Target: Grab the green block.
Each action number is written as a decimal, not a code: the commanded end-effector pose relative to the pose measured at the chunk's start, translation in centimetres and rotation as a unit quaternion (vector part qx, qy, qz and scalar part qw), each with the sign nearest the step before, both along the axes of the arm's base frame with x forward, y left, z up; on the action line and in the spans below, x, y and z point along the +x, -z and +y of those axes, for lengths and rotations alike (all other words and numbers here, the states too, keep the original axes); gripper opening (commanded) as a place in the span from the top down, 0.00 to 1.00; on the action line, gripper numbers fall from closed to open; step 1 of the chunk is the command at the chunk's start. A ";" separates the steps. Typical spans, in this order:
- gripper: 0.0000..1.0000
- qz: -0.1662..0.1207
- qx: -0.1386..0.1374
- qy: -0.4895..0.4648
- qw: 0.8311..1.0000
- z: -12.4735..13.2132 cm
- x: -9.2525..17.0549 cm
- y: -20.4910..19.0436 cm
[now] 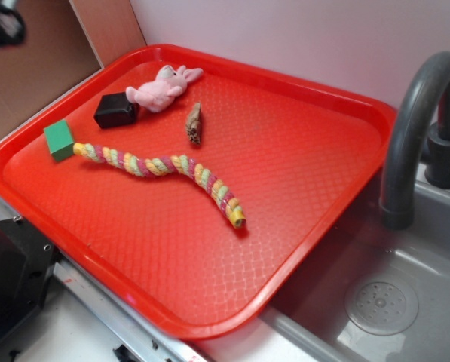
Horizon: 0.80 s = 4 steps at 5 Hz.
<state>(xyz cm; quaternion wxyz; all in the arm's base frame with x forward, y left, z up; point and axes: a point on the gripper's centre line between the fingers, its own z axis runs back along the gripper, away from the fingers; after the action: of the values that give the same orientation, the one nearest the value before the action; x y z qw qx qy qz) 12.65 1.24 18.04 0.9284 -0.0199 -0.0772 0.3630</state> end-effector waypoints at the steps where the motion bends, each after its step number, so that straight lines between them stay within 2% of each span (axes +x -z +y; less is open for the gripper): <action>1: 0.00 -0.027 -0.008 -0.137 0.990 6.4 4.1 6.4; 2: 0.00 -0.049 0.000 -0.171 0.984 8.5 4.8 8.8; 4: 0.00 -0.016 0.041 -0.219 0.975 9.4 4.9 12.6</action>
<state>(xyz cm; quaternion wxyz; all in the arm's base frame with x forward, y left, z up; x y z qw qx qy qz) 17.47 10.32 4.78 0.8231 0.0340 -0.0935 0.5591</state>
